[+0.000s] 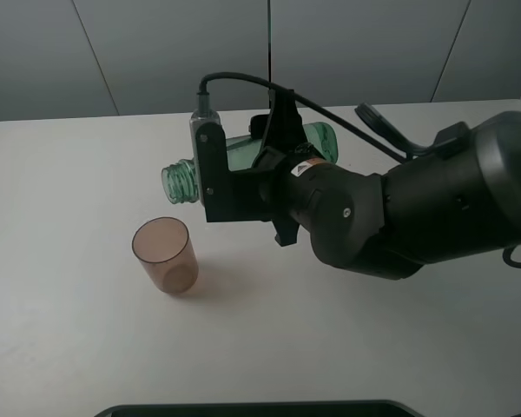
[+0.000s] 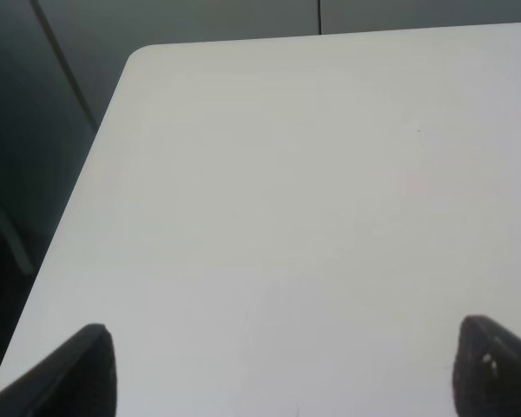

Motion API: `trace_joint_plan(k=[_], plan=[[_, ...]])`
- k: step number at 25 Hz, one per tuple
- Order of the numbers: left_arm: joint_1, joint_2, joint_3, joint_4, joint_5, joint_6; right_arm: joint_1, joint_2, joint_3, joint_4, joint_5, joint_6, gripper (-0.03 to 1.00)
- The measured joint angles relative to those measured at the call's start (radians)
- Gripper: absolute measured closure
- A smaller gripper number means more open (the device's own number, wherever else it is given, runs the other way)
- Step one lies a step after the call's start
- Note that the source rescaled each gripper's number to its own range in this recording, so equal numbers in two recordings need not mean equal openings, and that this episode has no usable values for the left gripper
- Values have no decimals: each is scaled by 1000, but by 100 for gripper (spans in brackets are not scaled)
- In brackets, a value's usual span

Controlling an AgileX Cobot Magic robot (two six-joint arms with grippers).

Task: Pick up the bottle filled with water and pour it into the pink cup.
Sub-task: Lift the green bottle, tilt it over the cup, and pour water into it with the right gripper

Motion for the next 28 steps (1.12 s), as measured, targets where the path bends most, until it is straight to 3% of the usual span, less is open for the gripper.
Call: trace_joint_plan(k=[15,28], plan=[[0,0,0,0,0,0,0,0,-2,75,-2,-90,94],[0,0,0,0,0,2,0,0,-14,96,-4,-91,94]])
